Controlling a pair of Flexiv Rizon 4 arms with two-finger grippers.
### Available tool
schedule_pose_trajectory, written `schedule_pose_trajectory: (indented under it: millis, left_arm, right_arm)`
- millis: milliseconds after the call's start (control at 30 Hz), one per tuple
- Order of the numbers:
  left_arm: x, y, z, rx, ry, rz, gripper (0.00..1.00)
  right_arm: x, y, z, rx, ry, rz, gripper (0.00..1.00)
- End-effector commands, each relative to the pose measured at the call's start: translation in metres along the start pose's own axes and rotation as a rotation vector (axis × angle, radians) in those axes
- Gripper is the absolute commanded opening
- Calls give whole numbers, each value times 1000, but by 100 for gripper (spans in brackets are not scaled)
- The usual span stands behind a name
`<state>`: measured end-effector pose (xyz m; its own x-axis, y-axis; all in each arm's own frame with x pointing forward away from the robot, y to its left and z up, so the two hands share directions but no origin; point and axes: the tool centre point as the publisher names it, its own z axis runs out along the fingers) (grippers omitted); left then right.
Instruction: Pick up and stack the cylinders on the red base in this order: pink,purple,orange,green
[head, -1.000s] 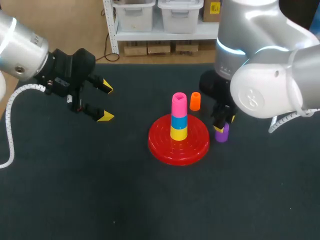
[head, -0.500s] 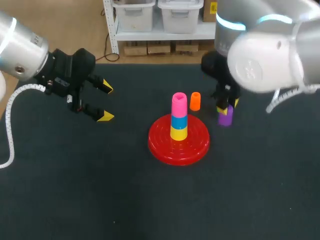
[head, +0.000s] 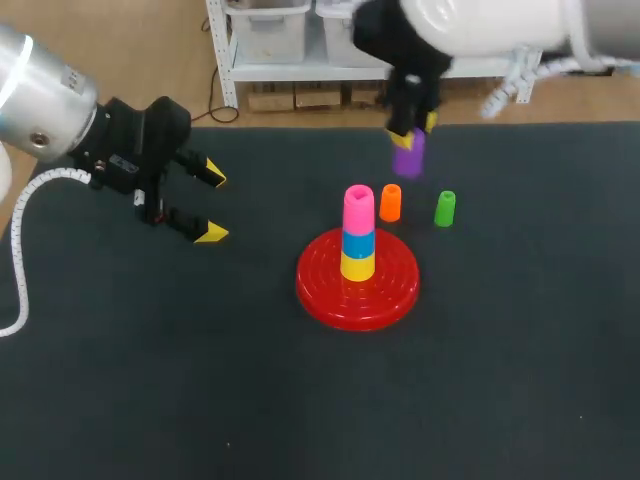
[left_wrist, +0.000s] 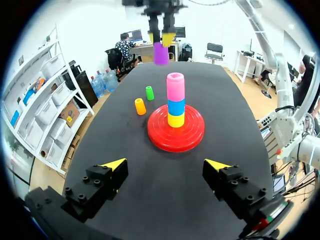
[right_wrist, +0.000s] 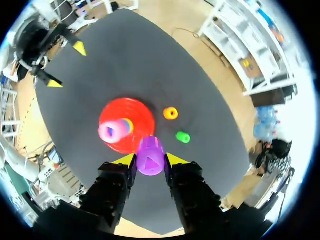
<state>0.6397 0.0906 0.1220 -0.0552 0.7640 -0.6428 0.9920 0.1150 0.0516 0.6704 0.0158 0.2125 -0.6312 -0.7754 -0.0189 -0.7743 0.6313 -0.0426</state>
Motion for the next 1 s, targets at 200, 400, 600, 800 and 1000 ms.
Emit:
schedule_pose_trajectory:
  millis: [200, 400, 600, 800, 1000]
  left_arm:
    - [1, -1, 0, -2, -1, 1, 100]
    - [1, -1, 0, -2, -1, 1, 100]
    - [1, -1, 0, -2, -1, 1, 100]
    - [1, -1, 0, -2, -1, 1, 100]
    - [1, -1, 0, -2, -1, 1, 100]
  right_arm:
    - [-8, 42, -14, 19, 45, -91, 0]
    - [0, 53, 2, 2, 69, -117, 0]
    - [3, 60, 8, -7, 68, -130, 0]
    - [1, 64, 9, -9, 45, -140, 0]
    - [-4, 62, 17, -12, 45, -132, 0]
